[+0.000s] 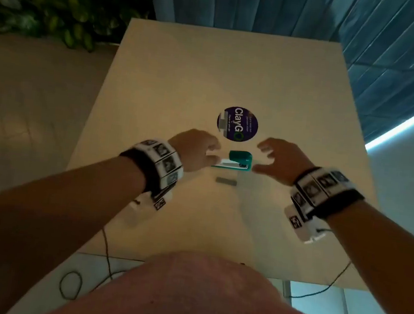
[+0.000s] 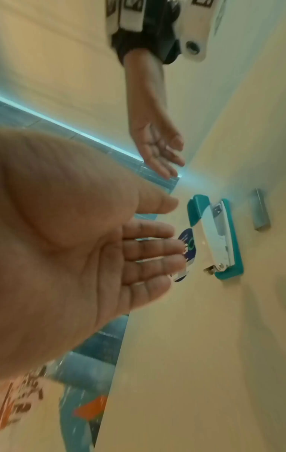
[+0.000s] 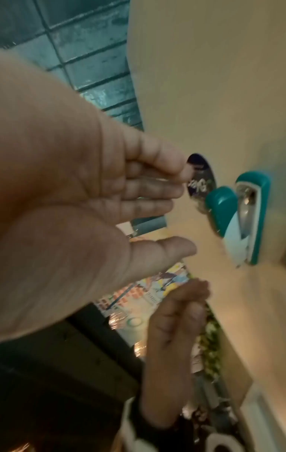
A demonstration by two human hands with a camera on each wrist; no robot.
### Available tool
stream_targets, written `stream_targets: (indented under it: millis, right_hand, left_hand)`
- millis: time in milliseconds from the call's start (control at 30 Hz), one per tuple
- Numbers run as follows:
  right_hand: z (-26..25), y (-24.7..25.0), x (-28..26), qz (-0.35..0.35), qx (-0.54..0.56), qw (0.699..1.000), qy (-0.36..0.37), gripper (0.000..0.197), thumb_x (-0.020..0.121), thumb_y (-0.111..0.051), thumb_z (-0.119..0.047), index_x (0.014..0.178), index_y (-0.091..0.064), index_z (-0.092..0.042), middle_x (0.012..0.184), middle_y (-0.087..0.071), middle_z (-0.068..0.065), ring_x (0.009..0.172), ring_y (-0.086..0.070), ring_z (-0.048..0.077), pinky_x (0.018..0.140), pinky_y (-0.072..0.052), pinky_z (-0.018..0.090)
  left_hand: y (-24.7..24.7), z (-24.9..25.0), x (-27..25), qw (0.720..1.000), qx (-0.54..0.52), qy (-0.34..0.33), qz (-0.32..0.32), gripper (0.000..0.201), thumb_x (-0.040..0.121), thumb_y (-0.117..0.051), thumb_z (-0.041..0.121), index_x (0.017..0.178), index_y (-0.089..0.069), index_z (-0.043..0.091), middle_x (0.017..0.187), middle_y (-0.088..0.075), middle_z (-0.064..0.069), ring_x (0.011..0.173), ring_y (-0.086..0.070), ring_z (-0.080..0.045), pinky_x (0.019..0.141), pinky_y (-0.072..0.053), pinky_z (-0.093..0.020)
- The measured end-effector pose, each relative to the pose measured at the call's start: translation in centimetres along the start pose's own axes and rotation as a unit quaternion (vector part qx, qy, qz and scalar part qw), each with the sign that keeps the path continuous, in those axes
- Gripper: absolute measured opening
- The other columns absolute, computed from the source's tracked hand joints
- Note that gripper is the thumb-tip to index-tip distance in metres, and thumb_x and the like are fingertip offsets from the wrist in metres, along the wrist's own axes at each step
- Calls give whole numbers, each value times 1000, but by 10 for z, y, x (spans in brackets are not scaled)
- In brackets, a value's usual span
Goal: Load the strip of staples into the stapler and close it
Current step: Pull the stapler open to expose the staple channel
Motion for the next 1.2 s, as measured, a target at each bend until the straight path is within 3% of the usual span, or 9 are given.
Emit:
stream_targets:
  millis: [100, 167, 367, 533, 700, 900, 1000, 1100, 1200]
  right_hand:
    - [6, -12, 22, -12, -8, 999, -43, 62, 68, -81, -21, 122, -50, -13, 125, -56, 9, 110, -55, 24, 97, -46, 36]
    - [9, -26, 31, -41, -19, 997, -56, 64, 66, -81, -17, 121, -49, -12, 125, -54, 12, 111, -54, 27, 100, -46, 41]
    - [9, -44, 45, -48, -80, 994, -55, 48, 73, -74, -16, 115, -54, -7, 121, -52, 17, 111, -53, 33, 94, -45, 37]
    - [11, -46, 50, -36, -64, 996, -57, 37, 77, -69, -16, 111, -58, -5, 118, -53, 19, 107, -55, 35, 94, -47, 41]
    - [13, -49, 50, -33, -39, 996, -67, 38, 77, -70, -15, 112, -58, -6, 118, -54, 18, 108, -55, 33, 96, -47, 41]
    - [18, -49, 51, -21, 14, 997, -72, 38, 70, -76, -11, 105, -60, -11, 114, -56, 14, 104, -57, 30, 95, -49, 41]
    - [21, -51, 51, -19, 19, 997, -67, 39, 70, -77, -11, 105, -59, -12, 114, -57, 13, 104, -57, 28, 95, -49, 44]
    - [23, -52, 51, -16, 29, 997, -66, 40, 70, -78, -11, 105, -58, -12, 114, -58, 13, 103, -58, 28, 95, -50, 44]
    - [23, -54, 51, -19, 30, 997, -64, 40, 71, -77, -11, 106, -58, -11, 116, -58, 13, 104, -58, 28, 95, -50, 44]
  left_hand:
    - [-11, 14, 26, 1000, 7, 7, -15, 49, 82, -63, 33, 125, -49, 14, 128, -57, -8, 113, -55, -25, 94, -43, -38]
    - [-22, 24, 38, 999, 23, -12, -31, 46, 79, -65, 27, 120, -54, 11, 123, -60, -12, 110, -57, -30, 93, -47, -40]
    - [-37, 24, 59, 999, 32, -18, -16, 33, 76, -66, 20, 108, -62, 12, 110, -62, -13, 96, -60, -33, 80, -50, -40]
    - [-38, 25, 67, 998, 61, -21, -20, 25, 79, -64, 19, 102, -62, 12, 107, -63, -11, 92, -61, -32, 80, -53, -43]
    - [-34, 30, 65, 987, 144, -56, -35, 34, 78, -66, 29, 102, -55, 7, 102, -62, -11, 84, -61, -31, 73, -51, -39]
    - [5, 5, 39, 1000, -11, -28, -4, 34, 66, -74, 27, 87, -48, 19, 85, -58, 0, 74, -56, -22, 64, -43, -33]
    - [18, -25, 18, 995, -95, 6, 35, 34, 62, -77, 22, 87, -55, 18, 91, -63, -1, 82, -60, -20, 72, -56, -37]
    - [25, -51, 2, 992, -98, 17, 76, 34, 59, -80, 19, 85, -59, 16, 87, -66, -6, 80, -62, -24, 74, -57, -44]
    - [28, -73, 2, 996, -56, 47, 58, 32, 59, -80, 19, 85, -62, 15, 83, -66, -7, 74, -60, -26, 68, -51, -38]
Point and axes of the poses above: each hand's wrist, its own x-axis towards the middle knuckle, its own y-axis out of the back of the hand, z = x × y, the point moved 4 cm from there along x, towards the middle knuckle
